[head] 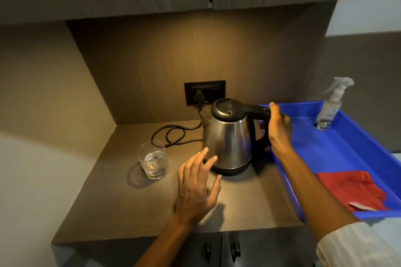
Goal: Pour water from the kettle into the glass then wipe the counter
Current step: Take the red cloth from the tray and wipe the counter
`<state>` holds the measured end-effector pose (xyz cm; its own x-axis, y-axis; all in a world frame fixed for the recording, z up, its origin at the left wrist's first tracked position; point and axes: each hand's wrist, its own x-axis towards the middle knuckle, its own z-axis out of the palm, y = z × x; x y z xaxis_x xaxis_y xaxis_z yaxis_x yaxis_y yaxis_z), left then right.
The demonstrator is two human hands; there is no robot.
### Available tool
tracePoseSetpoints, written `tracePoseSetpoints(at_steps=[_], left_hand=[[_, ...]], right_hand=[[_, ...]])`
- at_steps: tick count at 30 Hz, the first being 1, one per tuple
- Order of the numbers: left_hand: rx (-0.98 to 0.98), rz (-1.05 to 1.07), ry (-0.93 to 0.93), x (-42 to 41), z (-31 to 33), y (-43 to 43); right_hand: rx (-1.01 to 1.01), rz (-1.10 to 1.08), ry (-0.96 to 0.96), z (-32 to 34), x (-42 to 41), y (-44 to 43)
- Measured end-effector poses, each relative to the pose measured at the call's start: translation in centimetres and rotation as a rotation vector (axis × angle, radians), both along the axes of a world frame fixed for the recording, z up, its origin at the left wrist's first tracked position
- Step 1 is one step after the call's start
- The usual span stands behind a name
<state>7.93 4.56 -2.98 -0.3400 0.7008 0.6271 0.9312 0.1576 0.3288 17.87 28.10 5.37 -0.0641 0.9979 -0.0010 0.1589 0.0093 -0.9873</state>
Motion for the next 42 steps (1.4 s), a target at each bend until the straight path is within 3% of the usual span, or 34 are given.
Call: tracePoseSetpoints(at_steps=[5, 10, 14, 16, 21, 28, 33, 37, 40, 42], left_hand=[[0.039, -0.218, 0.077, 4.2, 0.2, 2.9], [0.086, -0.467, 0.166, 8.8, 2.7, 7.9], [-0.196, -0.565, 0.107, 12.7, 4.3, 12.4], [-0.434, -0.553, 0.083, 14.1, 4.2, 14.6], [-0.658, -0.497, -0.008, 15.7, 3.0, 18.4], [-0.751, -0.584, -0.249, 14.8, 5.1, 20.7], [-0.481, -0.686, -0.764, 12.1, 8.2, 17.4], [-0.217, -0.647, -1.046, 8.9, 8.9, 12.6], [-0.019, -0.485, -1.285, 5.6, 7.3, 8.1], [0.071, -0.349, -1.349, 3.6, 5.8, 5.5]], right_hand=[[0.229, 0.110, -0.284, -0.3, 7.3, 0.4], [0.328, 0.312, -0.790, -0.9, 17.9, 2.2], [0.060, 0.505, -1.321, -1.4, 22.7, 3.3], [-0.019, 0.584, -1.388, -2.1, 23.6, 3.2], [-0.014, 0.557, -1.216, -2.7, 24.8, 3.3], [0.159, 0.428, -0.725, -1.4, 25.0, 1.9], [0.116, 0.497, -0.214, 1.5, 23.7, -0.7], [0.095, 0.532, 0.087, 2.3, 18.8, -3.9], [0.061, 0.480, 0.142, 0.2, 13.6, -6.4], [0.059, 0.512, 0.084, -1.7, 10.2, -8.1]])
